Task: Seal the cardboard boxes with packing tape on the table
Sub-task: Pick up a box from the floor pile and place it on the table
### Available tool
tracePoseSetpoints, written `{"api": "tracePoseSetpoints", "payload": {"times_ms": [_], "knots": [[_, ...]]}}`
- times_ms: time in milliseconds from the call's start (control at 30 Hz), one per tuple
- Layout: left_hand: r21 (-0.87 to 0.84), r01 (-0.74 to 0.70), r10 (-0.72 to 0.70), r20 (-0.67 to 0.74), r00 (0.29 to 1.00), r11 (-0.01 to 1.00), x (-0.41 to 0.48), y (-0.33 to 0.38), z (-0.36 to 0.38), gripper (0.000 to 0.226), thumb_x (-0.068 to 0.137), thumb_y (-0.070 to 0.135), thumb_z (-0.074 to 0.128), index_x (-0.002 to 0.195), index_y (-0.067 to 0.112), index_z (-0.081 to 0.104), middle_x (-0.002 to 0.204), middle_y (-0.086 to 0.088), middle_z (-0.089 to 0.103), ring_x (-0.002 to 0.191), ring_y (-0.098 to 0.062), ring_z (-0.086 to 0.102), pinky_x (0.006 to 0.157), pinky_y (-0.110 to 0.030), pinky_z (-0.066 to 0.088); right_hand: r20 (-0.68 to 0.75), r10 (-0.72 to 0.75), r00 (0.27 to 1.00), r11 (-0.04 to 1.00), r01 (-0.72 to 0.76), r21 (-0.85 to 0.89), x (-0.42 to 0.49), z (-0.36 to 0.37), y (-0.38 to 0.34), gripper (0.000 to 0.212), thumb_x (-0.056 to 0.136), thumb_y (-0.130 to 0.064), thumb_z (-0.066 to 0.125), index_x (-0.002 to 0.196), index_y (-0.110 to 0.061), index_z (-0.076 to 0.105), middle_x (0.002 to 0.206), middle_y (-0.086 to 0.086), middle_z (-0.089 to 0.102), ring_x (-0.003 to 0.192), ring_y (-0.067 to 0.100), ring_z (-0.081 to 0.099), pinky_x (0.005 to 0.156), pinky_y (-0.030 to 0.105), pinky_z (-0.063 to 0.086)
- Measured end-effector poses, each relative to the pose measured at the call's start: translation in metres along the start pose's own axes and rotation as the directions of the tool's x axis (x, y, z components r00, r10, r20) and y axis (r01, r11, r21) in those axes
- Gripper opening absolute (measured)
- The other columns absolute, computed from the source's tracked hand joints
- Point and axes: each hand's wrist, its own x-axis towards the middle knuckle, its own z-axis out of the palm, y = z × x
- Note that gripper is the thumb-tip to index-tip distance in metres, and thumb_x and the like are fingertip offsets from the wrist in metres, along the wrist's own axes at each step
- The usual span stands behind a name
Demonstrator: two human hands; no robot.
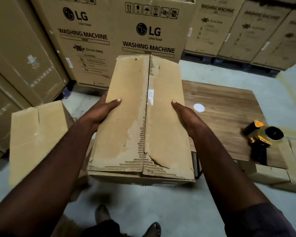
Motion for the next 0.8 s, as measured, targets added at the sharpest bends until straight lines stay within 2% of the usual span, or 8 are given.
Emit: {"api": "tracePoseSetpoints", "payload": {"times_ms": [133,233,300,367,433,500,567,800], "knots": [[0.016,-0.001,0.001,0.020,1.000,1.000,0.005,0.004,0.052,0.046,0.098,0.029,0.064,0.140,0.033,0.046,0.113,0.006,0.071,0.087,-0.009,0.074,0.061,-0.024,0.058,-0.022,0.018,1.000,1.000,-0.017,0.025,-0.002,-0.049,0.001,0.034,0.098,-0.040,0.064,0.119,-0.014,0.070,0.108,0.004,0.077,0.100,0.022,0.074,0.093,0.037,0.057],[0.032,0.012,-0.014,0.043,0.999,0.999,0.019,0.004,0.082,0.049,0.097,0.030,0.065,0.142,0.034,0.047,0.116,0.003,0.071,0.093,-0.013,0.074,0.064,-0.027,0.059,-0.057,-0.012,0.998,0.998,0.015,0.065,0.003,-0.080,0.000,0.014,0.099,-0.034,0.064,0.101,-0.020,0.065,0.101,0.004,0.077,0.091,0.021,0.073,0.093,0.040,0.057],[0.036,0.017,-0.019,0.065,0.998,0.999,0.029,0.003,0.099,0.052,0.096,0.032,0.066,0.144,0.034,0.047,0.119,0.002,0.071,0.101,-0.018,0.072,0.067,-0.029,0.059,-0.067,-0.005,0.998,0.997,0.011,0.078,0.010,-0.098,0.002,0.019,0.099,-0.034,0.063,0.110,-0.019,0.068,0.107,0.005,0.077,0.094,0.021,0.074,0.088,0.037,0.060],[0.039,0.017,-0.020,0.084,0.996,0.999,0.045,0.002,0.119,0.052,0.097,0.032,0.065,0.145,0.033,0.046,0.120,0.002,0.071,0.102,-0.019,0.072,0.067,-0.030,0.060,-0.090,-0.002,0.996,0.998,0.008,0.066,0.021,-0.119,0.001,0.041,0.097,-0.038,0.065,0.129,-0.012,0.062,0.111,0.006,0.076,0.097,0.021,0.075,0.074,0.030,0.061],[0.031,0.020,-0.023,0.099,0.995,0.999,0.063,0.000,0.138,0.052,0.097,0.032,0.066,0.145,0.033,0.046,0.119,0.002,0.071,0.099,-0.018,0.073,0.066,-0.030,0.060,-0.128,-0.004,0.992,0.999,0.010,0.043,0.034,-0.138,-0.002,0.052,0.095,-0.041,0.067,0.135,-0.010,0.058,0.113,0.006,0.076,0.099,0.021,0.075,0.075,0.031,0.062],[0.025,0.020,-0.022,0.109,0.994,0.999,0.082,-0.002,0.155,0.055,0.095,0.034,0.068,0.145,0.034,0.045,0.121,0.001,0.070,0.100,-0.021,0.073,0.067,-0.033,0.060,-0.153,0.003,0.988,1.000,0.000,0.017,0.047,-0.155,-0.006,0.047,0.095,-0.041,0.067,0.130,-0.009,0.064,0.111,0.006,0.076,0.100,0.022,0.074,0.091,0.039,0.059],[0.022,0.016,-0.019,0.112,0.994,1.000,0.103,-0.003,0.171,0.057,0.094,0.035,0.069,0.146,0.034,0.044,0.122,0.001,0.070,0.103,-0.022,0.072,0.070,-0.034,0.061,-0.169,0.024,0.985,1.000,-0.024,0.002,0.062,-0.171,-0.014,0.043,0.096,-0.041,0.066,0.125,-0.009,0.068,0.109,0.007,0.077,0.101,0.023,0.074,0.096,0.041,0.057],[0.002,0.013,-0.013,0.155,0.988,1.000,0.170,0.002,0.229,0.053,0.097,0.024,0.066,0.145,0.029,0.045,0.123,0.000,0.068,0.104,-0.019,0.071,0.069,-0.029,0.060,-0.200,0.067,0.977,0.997,-0.061,0.037,0.108,-0.226,-0.032,0.037,0.097,-0.039,0.065,0.119,-0.010,0.071,0.108,0.007,0.077,0.099,0.021,0.074,0.079,0.029,0.058]]}}
